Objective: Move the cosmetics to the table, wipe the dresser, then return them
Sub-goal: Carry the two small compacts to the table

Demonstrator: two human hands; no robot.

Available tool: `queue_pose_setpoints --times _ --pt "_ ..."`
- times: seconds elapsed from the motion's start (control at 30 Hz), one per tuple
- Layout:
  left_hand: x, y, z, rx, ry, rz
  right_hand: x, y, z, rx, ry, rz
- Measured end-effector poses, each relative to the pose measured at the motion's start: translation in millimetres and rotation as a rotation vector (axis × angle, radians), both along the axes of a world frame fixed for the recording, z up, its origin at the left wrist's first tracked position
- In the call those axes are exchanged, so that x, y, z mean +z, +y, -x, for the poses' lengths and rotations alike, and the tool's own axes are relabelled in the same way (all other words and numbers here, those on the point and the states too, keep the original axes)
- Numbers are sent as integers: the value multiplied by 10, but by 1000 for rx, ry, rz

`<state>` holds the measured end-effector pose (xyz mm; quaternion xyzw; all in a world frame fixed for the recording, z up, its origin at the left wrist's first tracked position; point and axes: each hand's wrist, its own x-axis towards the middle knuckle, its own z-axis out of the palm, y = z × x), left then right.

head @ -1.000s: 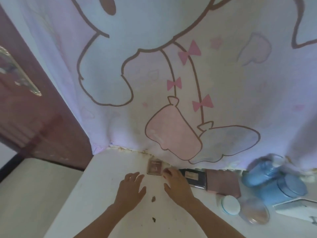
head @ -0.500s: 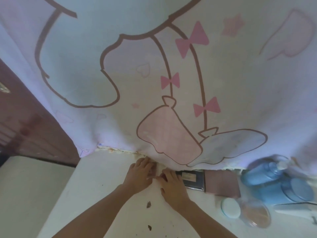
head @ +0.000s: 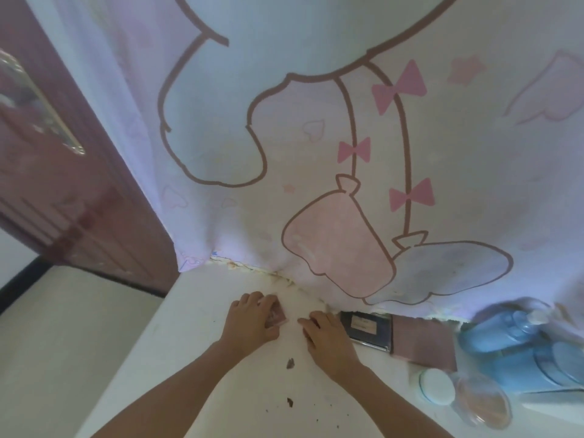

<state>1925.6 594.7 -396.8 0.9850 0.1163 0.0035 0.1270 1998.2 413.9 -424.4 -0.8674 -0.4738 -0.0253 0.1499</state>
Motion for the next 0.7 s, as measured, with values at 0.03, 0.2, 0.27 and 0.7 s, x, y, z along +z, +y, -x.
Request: queue_pose_setpoints --times 0.03,0.2,0.27,0.7 --pt "42 27 77 33 -6 16 36 40 18 16 7 -17" --pt "266 102 601 268 0 138 196 398 178 129 101 -91" --pt "304 125 878 389 41 163 215 584 295 211 147 -145" --pt "674 71 2962 888 -316 172 794 1453 1564 789 166 -51"
